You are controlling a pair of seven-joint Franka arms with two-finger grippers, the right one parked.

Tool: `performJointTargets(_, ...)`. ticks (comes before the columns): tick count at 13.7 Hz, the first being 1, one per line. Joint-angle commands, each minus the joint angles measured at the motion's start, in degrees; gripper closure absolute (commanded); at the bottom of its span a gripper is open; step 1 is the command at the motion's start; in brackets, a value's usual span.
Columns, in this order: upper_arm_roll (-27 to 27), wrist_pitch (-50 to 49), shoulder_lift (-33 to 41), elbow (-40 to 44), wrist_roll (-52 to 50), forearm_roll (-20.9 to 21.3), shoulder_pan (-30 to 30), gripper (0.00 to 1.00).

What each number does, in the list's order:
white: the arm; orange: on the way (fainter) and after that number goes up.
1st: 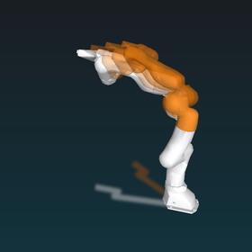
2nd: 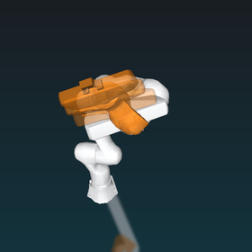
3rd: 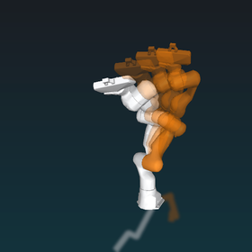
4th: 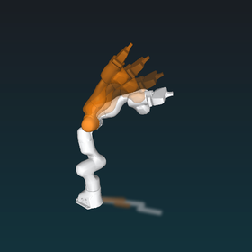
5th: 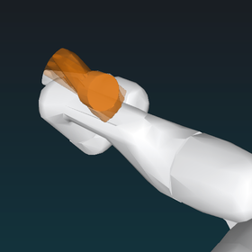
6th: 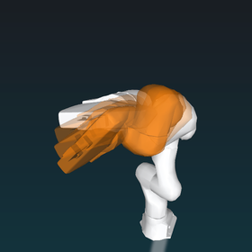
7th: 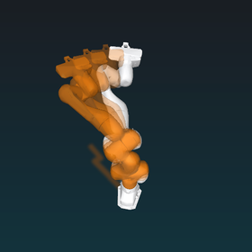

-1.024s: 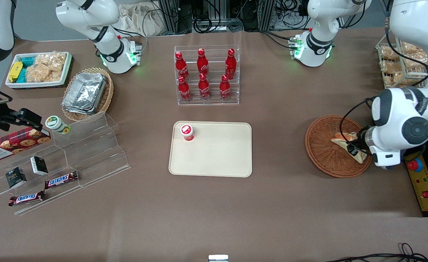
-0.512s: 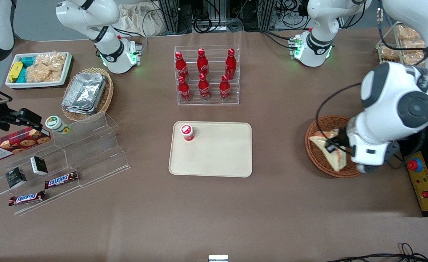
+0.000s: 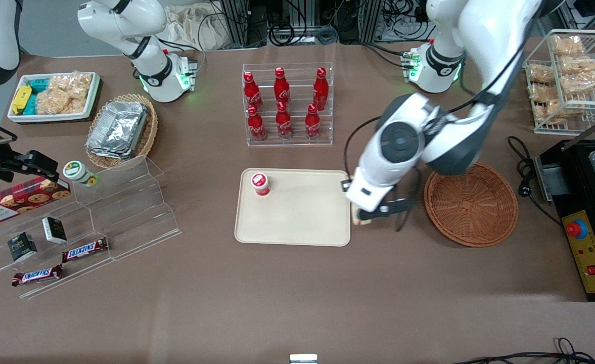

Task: Place sandwich from basket to tray
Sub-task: 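Carry the held sandwich toward the white tray and lower it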

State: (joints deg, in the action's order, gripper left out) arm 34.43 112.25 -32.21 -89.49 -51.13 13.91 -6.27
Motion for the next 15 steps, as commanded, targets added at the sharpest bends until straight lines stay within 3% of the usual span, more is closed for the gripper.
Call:
performJointTargets(1, -0.59, 6.64, -8.81, 3.35, 0.16, 4.35, -4.0, 1.0)
performJointTargets(5, -1.74, 7.63, -13.22, 3.96, -0.73, 8.76, -5.95, 1.0)
performJointTargets(6, -1.74, 7.55, -13.58, 3.88, -0.9, 8.85, -5.95, 0.88)
performJointTargets(7, -1.74, 7.37, -13.58, 3.88, -1.08, 8.85, -6.12, 0.75)
performJointTargets(8, -1.74, 7.2, -13.49, 3.88, -0.99, 8.85, -5.95, 0.27)
performJointTargets(9, -1.74, 7.19, -13.32, 3.97, -1.08, 8.76, -5.86, 0.0)
performJointTargets(15, -1.56, -0.69, -3.41, 4.14, -1.17, 7.54, -2.44, 0.0)
